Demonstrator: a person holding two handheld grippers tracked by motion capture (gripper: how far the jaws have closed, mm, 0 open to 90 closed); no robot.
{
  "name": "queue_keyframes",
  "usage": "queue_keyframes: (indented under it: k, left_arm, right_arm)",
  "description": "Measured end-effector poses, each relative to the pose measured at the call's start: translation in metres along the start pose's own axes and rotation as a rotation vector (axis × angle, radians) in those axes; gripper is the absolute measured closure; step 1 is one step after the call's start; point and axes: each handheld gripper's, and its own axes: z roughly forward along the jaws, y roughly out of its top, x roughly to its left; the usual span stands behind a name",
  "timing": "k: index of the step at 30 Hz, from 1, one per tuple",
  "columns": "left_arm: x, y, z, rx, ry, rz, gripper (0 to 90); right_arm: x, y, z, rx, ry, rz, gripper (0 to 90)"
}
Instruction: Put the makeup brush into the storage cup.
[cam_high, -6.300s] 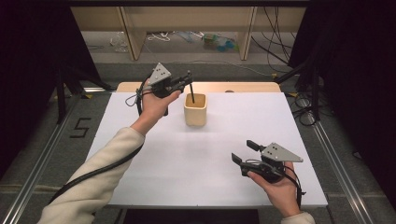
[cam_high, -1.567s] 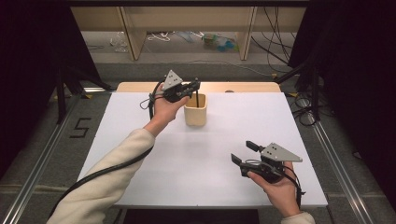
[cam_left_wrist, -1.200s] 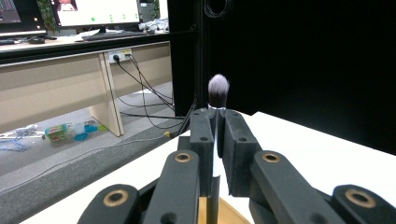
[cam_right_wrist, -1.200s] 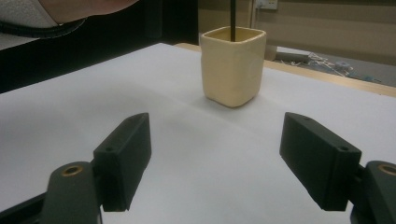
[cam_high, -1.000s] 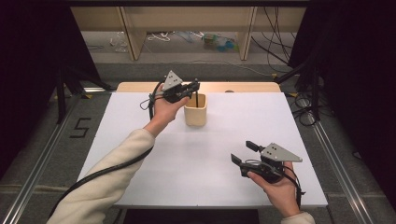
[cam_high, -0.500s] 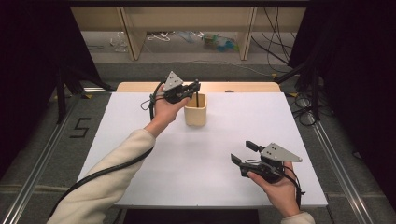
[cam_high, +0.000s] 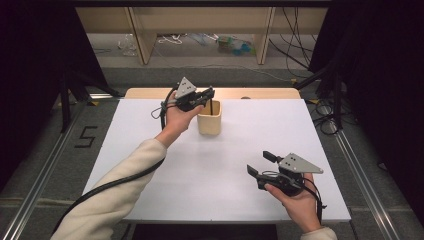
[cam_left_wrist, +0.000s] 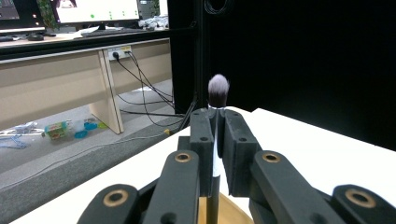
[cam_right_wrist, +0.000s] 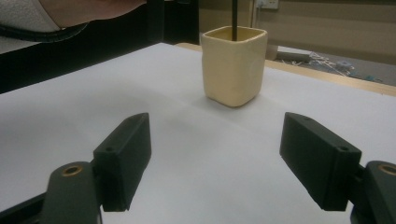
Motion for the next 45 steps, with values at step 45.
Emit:
queue_keyframes:
  k: [45]
  left_arm:
    - [-0.0012, -0.0087, 0.0028, 0.005, 0.010, -0.020, 83.6]
  right_arm:
    - [-0.0001, -0.0001, -0.0003, 0.004, 0.002, -0.001, 26.0]
